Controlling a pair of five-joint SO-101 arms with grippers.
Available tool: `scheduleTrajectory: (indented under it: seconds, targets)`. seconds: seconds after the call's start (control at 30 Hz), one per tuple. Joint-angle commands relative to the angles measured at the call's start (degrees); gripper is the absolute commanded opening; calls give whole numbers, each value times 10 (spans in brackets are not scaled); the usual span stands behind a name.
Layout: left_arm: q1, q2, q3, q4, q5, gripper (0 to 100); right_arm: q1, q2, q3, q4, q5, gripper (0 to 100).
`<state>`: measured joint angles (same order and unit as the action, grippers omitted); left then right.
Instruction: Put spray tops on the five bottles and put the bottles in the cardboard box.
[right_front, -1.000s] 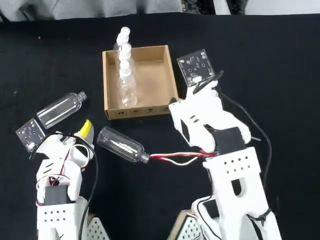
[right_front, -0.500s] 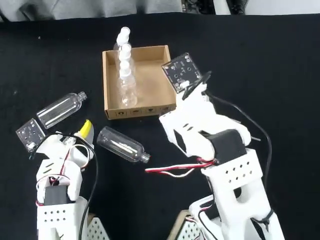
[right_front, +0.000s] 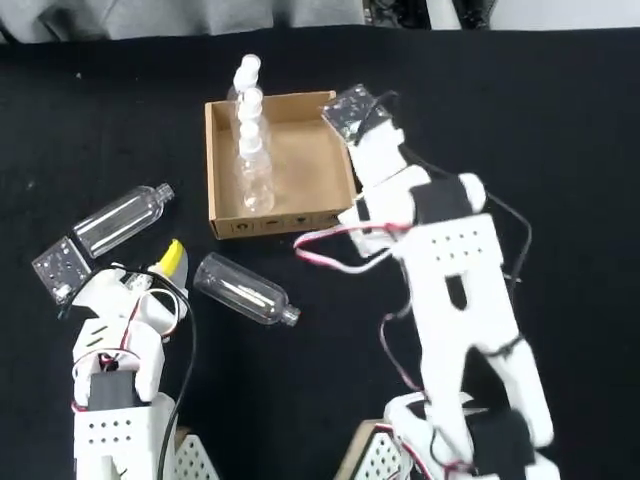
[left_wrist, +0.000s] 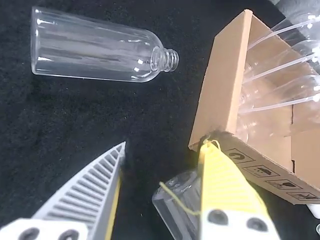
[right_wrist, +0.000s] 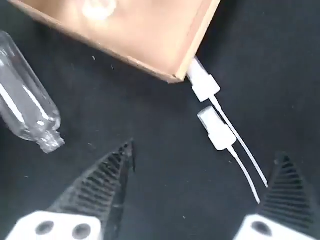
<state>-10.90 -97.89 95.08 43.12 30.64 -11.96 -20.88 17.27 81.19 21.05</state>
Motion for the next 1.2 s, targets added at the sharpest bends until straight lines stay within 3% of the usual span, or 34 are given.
scheduleTrajectory:
  seconds: [0.0,0.2,0.57,1.17]
  targets:
    - [-7,-5,-10,-16,-6,212,44,29,-51,6,35,359]
    - [-7,-5,-10,-16,-6,212,81,80,-64,6,105,359]
    - [-7,-5,-10,-16,-6,212,82,165,-64,2,183,359]
    - [-7,-5,-9,-16,-6,212,119,267,-65,-72,231,359]
